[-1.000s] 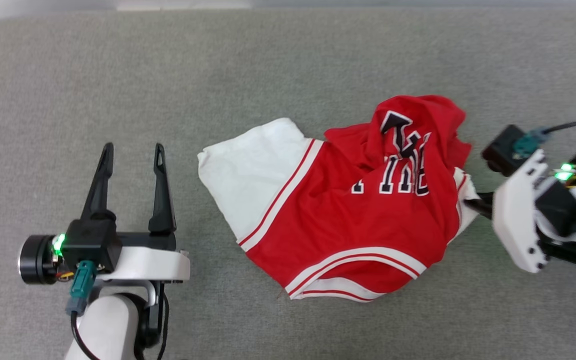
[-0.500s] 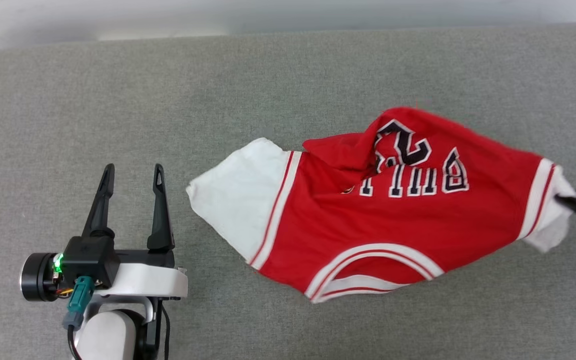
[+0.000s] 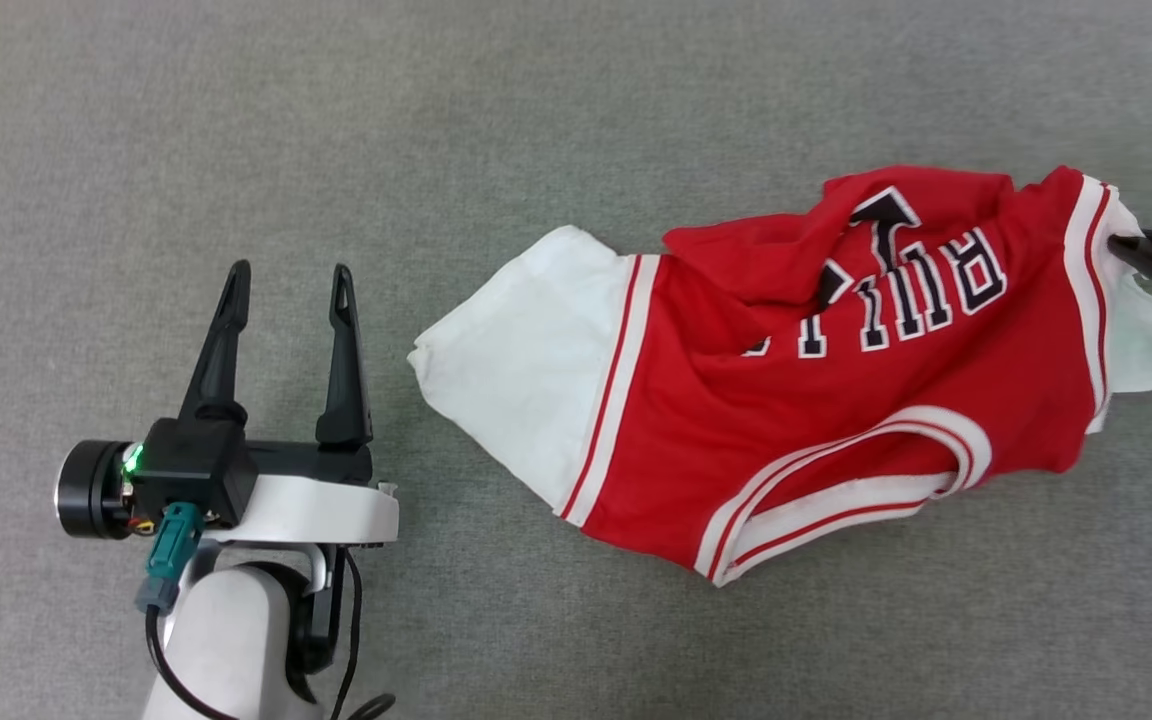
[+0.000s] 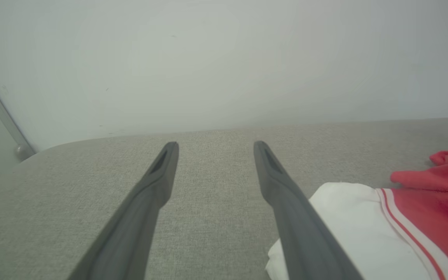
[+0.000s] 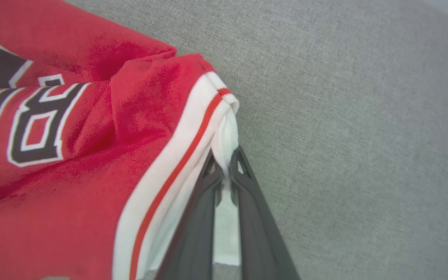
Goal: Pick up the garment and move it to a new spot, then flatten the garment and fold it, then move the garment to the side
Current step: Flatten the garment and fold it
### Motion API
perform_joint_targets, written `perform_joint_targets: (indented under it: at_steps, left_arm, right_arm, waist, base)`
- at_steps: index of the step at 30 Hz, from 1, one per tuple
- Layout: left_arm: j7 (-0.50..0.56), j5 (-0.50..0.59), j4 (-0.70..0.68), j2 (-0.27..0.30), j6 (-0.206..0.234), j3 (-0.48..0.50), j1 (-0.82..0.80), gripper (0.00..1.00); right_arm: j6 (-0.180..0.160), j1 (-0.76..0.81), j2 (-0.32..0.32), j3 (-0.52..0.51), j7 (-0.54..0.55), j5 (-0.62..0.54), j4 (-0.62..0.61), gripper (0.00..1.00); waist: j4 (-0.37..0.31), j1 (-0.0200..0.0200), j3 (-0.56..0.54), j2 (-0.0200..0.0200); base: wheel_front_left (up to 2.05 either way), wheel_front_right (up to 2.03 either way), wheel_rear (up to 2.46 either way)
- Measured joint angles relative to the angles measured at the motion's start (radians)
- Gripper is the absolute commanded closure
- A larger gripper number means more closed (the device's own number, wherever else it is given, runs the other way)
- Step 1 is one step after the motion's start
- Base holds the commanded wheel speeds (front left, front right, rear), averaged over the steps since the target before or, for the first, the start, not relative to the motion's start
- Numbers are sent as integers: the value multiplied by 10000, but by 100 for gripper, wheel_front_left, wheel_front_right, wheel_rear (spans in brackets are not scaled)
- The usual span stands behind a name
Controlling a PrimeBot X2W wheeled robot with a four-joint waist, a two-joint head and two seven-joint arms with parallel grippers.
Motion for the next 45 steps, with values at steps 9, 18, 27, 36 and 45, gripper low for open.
perform_joint_targets:
  at_steps: [9,18,27,36,45]
  left_arm:
    - [0,159,123,-73,-88,267,-136,0]
    - [0,326,336,339,-439,617,-209,0]
    - [1085,303,1327,1588,-1427,219,-2249,0]
    - [5609,-1875,1411,3762,-1743,-2775,-4620,0]
    - [9494,-5649,1429,5731,-1743,-6006,-6645,0]
  right_arm:
    - [-2,-527,961,750,-1239,-627,2050,60]
    - [-2,29,-234,782,-4468,-552,802,0]
    - [0,1356,318,-2080,-7591,-1818,-176,0]
    - [0,3766,2205,-4592,-7710,-4054,-2520,0]
    - [0,4871,3375,-5154,-7066,-4872,-4209,0]
  waist:
    - [184,0,227,0]
    - [-183,0,-628,0]
    - [-632,0,-1281,0]
    - [-936,-1,-1434,0]
    - [-1150,0,-1111,0]
  base:
    - [0,0,0]
    - [0,0,0]
    - [0,0,0]
    - [0,0,0]
    - [0,0,0]
